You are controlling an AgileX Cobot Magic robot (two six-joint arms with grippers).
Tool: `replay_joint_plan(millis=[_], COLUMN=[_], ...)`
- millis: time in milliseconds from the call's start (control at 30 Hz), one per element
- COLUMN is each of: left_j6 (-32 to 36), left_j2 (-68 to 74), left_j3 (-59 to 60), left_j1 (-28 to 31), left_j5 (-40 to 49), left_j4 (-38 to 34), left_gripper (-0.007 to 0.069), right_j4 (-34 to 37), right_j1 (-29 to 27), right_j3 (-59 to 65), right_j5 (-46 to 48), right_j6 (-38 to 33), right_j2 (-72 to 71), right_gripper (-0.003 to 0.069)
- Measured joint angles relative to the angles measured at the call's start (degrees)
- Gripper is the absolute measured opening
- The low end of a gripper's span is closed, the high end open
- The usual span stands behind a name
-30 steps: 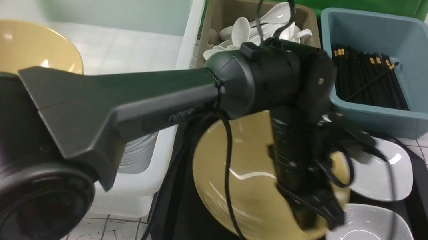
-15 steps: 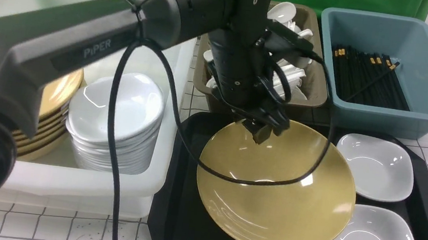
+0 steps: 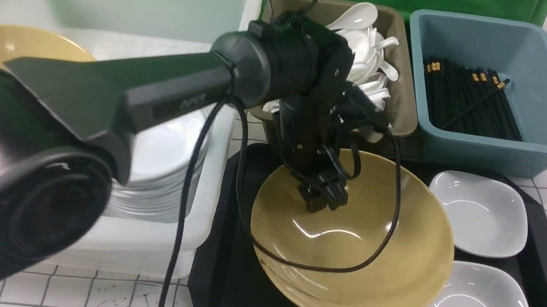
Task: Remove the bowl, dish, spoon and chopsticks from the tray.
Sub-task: Use the left arm to grab the yellow noodle bowl on the left, then use the left arm to put the noodle bowl into the large storage box on the left
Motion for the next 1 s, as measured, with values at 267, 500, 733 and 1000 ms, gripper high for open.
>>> replay_joint_plan(millis=[267,500,733,1000], left_j6=[-1.2,2.4,-0.5,-8.0], left_j2=[-4.9,-18.6,-36.8,-50.1], left_j3=[-1.8,-1.7,3.8,23.4], left_j1=[0.1,3.9,26.6,65.0], left_j5=[6.3,4.7,8.2,-1.2], left_j4=[-4.3,-9.2,-16.2,-14.1], left_gripper=[0.0046,0.0008,0.0006,0.0006], right_j4=[0.1,0.1,0.1,0.1], right_j1=[0.0,0.0,0.0,0.0], right_j3=[0.0,0.0,0.0,0.0], right_j5=[0.0,0.0,0.0,-0.1], right_j6=[0.0,0.0,0.0,1.8], right_j2=[0.0,0.0,0.0,0.0], right_gripper=[0.0078,0.0078,0.0078,0.0078])
